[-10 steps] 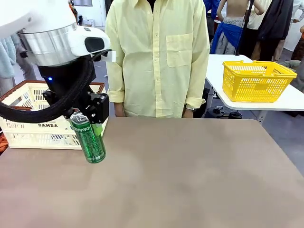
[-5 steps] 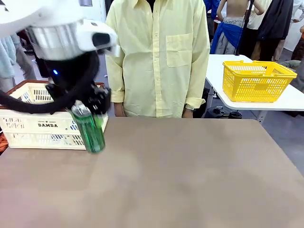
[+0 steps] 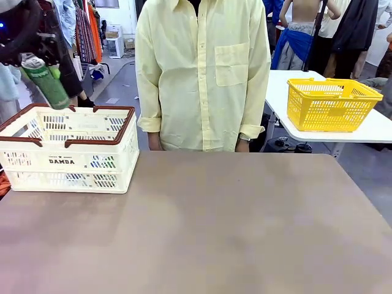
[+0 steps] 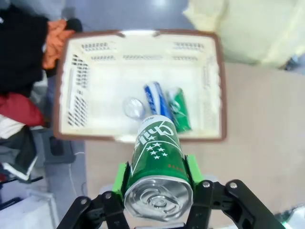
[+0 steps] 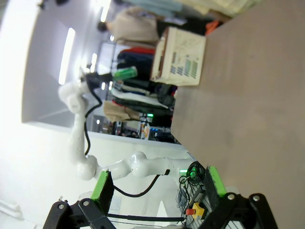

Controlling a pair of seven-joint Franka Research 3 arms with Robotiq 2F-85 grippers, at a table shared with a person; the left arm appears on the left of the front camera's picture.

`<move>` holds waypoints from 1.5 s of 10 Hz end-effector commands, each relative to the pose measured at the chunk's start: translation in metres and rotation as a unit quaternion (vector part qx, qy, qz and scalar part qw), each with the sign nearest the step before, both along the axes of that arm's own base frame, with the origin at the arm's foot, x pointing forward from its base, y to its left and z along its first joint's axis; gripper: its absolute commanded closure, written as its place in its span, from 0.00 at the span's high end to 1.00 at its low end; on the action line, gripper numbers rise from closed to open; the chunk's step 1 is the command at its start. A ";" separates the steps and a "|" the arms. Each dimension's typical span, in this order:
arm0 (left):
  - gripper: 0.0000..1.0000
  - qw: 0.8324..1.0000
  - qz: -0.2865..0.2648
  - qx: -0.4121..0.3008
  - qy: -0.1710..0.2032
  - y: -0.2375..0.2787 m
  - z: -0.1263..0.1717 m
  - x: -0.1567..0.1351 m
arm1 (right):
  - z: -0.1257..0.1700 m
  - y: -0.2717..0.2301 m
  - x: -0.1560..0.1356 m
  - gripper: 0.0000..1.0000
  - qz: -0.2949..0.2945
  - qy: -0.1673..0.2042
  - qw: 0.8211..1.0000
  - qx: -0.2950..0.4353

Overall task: Place the drinks into the Shopping basket.
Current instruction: Pick up one drink and place it into the Shopping basket.

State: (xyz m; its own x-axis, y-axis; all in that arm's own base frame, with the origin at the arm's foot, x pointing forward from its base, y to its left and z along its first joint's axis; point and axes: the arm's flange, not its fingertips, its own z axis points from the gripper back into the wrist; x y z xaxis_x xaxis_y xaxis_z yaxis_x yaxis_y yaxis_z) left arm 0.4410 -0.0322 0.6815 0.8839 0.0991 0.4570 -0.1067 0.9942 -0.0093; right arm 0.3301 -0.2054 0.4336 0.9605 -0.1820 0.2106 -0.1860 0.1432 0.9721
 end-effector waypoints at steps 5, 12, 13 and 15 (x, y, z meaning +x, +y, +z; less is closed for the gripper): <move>0.00 0.993 0.099 -0.017 0.063 0.109 -0.101 0.090 | 0.007 0.002 0.001 1.00 -0.003 0.005 1.000 0.005; 0.00 0.993 0.095 0.022 0.063 0.103 -0.091 0.102 | 0.007 0.002 0.001 1.00 -0.003 0.005 1.000 0.005; 0.00 0.994 0.069 0.027 0.082 0.105 -0.098 0.126 | 0.007 0.002 0.001 1.00 -0.003 0.005 1.000 0.005; 0.00 0.991 0.040 0.019 0.125 0.107 -0.121 0.143 | 0.007 0.002 0.001 1.00 -0.003 0.005 1.000 0.005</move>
State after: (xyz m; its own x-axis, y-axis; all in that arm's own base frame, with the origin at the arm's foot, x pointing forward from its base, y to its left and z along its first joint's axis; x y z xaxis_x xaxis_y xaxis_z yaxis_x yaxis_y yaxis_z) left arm 0.5736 0.0691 0.5485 0.9443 0.2011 0.2605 -0.2230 0.9731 0.0571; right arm 0.3301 -0.2054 0.4337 0.9605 -0.1819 0.2108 -0.1861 0.1434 0.9720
